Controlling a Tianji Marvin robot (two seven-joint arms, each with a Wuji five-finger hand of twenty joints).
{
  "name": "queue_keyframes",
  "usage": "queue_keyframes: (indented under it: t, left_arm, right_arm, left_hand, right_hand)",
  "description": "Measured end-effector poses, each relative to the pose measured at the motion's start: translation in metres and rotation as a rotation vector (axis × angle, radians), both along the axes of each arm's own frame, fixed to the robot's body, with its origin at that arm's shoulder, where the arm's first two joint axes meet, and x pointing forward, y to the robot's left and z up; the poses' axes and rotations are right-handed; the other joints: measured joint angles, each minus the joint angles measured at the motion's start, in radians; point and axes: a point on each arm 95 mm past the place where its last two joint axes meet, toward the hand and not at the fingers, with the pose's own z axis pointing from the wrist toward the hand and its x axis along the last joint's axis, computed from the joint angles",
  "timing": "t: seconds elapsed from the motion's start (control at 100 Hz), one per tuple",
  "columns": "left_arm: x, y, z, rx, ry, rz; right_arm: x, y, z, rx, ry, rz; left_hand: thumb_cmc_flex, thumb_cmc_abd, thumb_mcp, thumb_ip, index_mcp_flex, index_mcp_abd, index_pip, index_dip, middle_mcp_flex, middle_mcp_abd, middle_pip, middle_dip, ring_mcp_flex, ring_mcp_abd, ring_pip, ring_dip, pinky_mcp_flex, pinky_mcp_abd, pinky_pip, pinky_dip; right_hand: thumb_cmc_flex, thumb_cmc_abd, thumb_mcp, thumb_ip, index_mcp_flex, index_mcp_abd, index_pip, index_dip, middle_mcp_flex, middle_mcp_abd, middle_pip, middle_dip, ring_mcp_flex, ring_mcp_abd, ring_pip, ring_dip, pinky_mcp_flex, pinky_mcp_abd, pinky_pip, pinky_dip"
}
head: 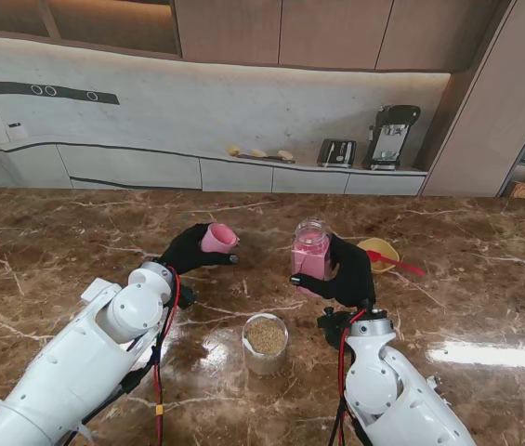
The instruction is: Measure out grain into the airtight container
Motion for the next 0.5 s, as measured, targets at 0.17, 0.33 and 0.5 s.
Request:
queue_keyframes:
  t: [0.17,0.33,0.5]
  left_arm:
    - [0.006,-0.001,-0.009,0.034,0.026,-0.002]
    - [0.009,-0.004,-0.017,0.053,0.055,0.004]
    - [0.010,-0.004,-0.026,0.066,0.108,0.007]
  right_arm:
    - [0.001,-0.001,-0.001,-0.002,0.001,-0.003]
    - [0.001,-0.002,-0.001,-0.001,0.001,-0.004]
    - [0.001,-0.003,-0.002,-0.001,0.002,-0.003]
  left_hand:
    - [-0.033,0.032,-0.029,-0.002,0.000,0.000,-0.086,-0.144,-0.059,-0.028,-0.008,-0.012,-0.012,-0.029,-0.028,-0.035,0.008,-0.025,-0.010,-0.055]
    - [-0.033,0.051,-0.039,-0.002,0.000,0.000,-0.108,-0.170,-0.095,-0.045,-0.017,-0.013,-0.012,-0.037,-0.060,-0.110,0.013,-0.054,-0.021,-0.127]
    - [-0.006,0.052,-0.047,-0.002,0.000,0.031,-0.022,-0.058,-0.080,-0.029,0.153,0.346,-0.021,-0.031,0.073,0.341,0.014,-0.062,-0.021,-0.125]
  right_hand:
    - [0.000,0.000,0.000,0.000,0.000,0.000,0.000,0.000,0.000,0.000,0.000,0.000,0.000,0.000,0.000,0.000,0.000,0.000,0.000,0.000]
    - [0.000,0.000,0.000,0.000,0.000,0.000,0.000,0.000,0.000,0.000,0.000,0.000,0.000,0.000,0.000,0.000,0.000,0.000,0.000,0.000]
    - [0.000,0.000,0.000,0.000,0.000,0.000,0.000,0.000,0.000,0.000,0.000,0.000,0.000,0.000,0.000,0.000,0.000,0.000,0.000,0.000]
